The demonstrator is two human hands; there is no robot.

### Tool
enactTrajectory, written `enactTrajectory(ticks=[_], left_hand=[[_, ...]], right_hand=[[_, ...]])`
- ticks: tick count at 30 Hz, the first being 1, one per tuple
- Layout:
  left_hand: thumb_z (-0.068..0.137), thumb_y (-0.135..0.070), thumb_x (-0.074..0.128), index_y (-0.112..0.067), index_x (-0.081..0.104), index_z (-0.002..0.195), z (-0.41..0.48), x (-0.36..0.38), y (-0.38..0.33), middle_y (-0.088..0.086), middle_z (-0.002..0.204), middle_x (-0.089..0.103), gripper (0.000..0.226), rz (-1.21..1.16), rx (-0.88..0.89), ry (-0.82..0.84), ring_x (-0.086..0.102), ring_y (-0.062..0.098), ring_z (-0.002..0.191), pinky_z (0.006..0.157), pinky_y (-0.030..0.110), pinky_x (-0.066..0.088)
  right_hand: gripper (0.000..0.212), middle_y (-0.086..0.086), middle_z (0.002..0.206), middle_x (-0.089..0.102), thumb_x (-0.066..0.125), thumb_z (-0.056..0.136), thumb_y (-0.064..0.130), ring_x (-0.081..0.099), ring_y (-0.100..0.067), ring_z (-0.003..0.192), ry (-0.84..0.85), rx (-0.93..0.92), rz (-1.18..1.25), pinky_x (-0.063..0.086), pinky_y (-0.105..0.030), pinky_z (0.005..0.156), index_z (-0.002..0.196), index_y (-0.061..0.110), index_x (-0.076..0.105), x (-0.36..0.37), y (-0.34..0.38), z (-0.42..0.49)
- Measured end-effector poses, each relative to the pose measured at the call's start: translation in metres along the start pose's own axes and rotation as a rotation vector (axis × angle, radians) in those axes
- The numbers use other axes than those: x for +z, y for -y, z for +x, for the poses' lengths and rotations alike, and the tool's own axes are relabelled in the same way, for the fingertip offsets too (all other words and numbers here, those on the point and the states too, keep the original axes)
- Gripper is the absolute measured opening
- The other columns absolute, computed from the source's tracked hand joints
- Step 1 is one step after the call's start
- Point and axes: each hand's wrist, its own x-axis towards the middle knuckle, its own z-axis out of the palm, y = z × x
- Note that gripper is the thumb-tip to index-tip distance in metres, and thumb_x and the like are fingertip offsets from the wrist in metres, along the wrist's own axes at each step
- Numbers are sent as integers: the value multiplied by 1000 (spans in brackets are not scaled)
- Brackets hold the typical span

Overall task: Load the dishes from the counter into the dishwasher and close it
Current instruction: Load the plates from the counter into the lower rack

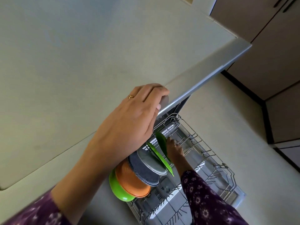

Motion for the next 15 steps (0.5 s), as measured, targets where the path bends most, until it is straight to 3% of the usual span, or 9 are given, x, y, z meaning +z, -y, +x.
enactTrajectory(ticks=[11,15], left_hand=[[93,-5,36,-11,52,121,0,1,-2,0,123,51,33,5,3,-2,47,16,114,90,29,42],[93,-4,37,-10,52,121,0,2,-2,1,124,51,33,12,5,-11,47,16,114,89,30,43]], right_hand=[[43,-15,124,53,33,102,22,64,-27,101,26,9,-1,55,-37,83,138,-1,26,23,25,23],[44,-27,130,45,20,103,22,48,-43,118,62,96,216,38,-53,100,136,-4,33,24,31,14]])
